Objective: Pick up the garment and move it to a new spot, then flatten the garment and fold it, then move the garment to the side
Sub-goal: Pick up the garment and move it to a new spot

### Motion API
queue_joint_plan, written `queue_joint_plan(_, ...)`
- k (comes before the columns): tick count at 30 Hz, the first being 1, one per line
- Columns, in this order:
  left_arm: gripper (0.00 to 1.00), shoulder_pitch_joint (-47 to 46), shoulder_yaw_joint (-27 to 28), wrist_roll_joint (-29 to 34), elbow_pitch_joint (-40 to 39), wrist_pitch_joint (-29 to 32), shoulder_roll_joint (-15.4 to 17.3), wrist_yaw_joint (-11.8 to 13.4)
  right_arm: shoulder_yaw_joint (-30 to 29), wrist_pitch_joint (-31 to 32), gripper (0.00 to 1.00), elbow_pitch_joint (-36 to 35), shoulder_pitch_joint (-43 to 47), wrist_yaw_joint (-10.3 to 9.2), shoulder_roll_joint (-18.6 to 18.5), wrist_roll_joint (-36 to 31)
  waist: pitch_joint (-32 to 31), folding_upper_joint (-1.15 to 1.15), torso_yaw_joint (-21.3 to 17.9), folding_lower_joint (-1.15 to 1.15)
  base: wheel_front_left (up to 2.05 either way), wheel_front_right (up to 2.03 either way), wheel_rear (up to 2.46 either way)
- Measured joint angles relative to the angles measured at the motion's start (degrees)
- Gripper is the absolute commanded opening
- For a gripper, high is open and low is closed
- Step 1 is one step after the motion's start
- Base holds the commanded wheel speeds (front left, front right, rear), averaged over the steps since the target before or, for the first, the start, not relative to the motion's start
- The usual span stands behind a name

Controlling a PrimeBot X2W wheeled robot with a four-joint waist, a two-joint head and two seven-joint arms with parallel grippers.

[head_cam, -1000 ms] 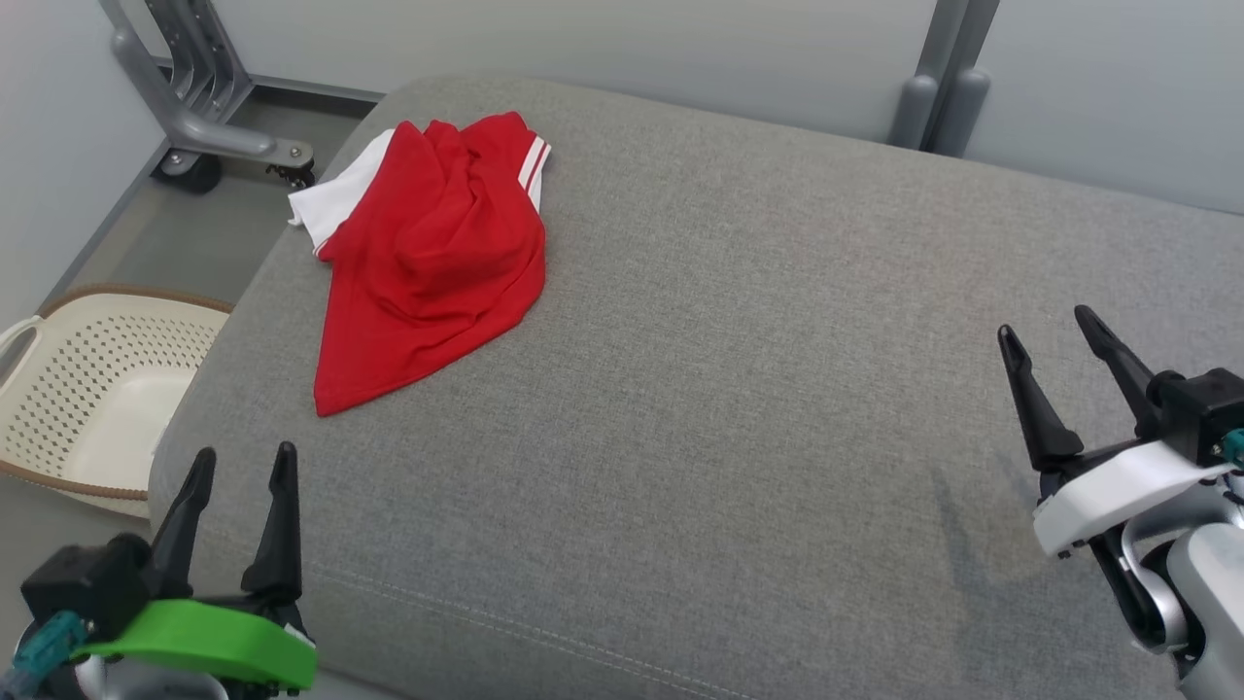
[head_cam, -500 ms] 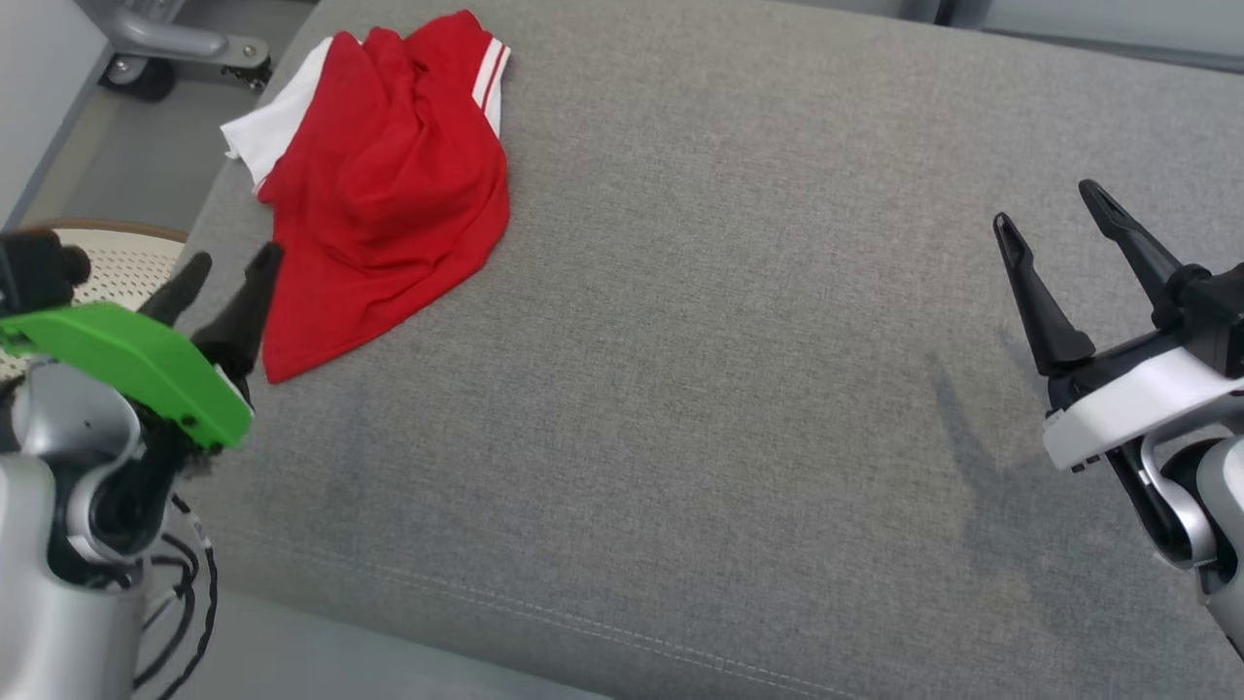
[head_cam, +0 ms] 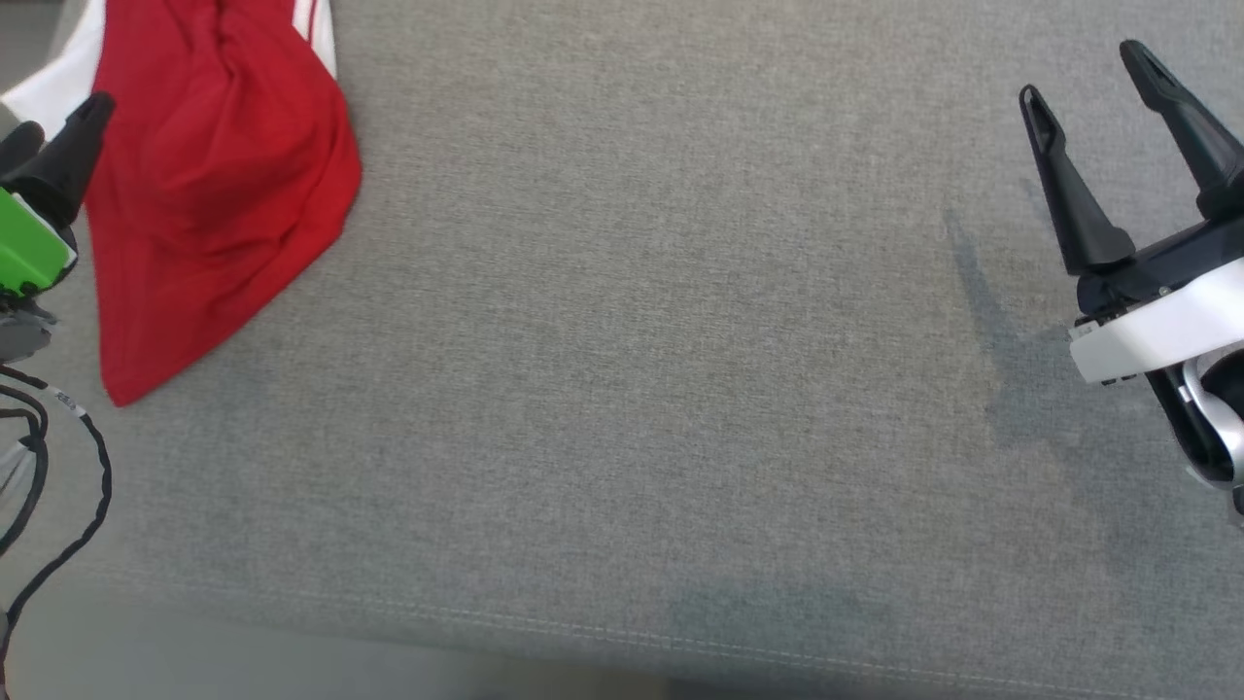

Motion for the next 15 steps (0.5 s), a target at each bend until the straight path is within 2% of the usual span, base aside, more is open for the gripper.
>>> queue_joint_plan(5, 1.00, -1.61, 1.01, 1.12, 3.12, 1.70, 0.15, 0.00, -0.98, -0.10, 1.00, -0.26, -1.69, 0.13, -0.07, -0.02, 3.87, 0.00, -2.71, 0.00, 0.00, 0.00, 0.00)
queue_joint_plan(15, 1.00, -2.75, 1.78, 8.20, 11.28, 3.38, -0.89, 0.01, -2.26, -1.43, 1.00, 1.14, -2.13, 0.13, -0.31, -0.04, 8.82, 0.00, -7.06, 0.01, 0.00, 0.00, 0.00)
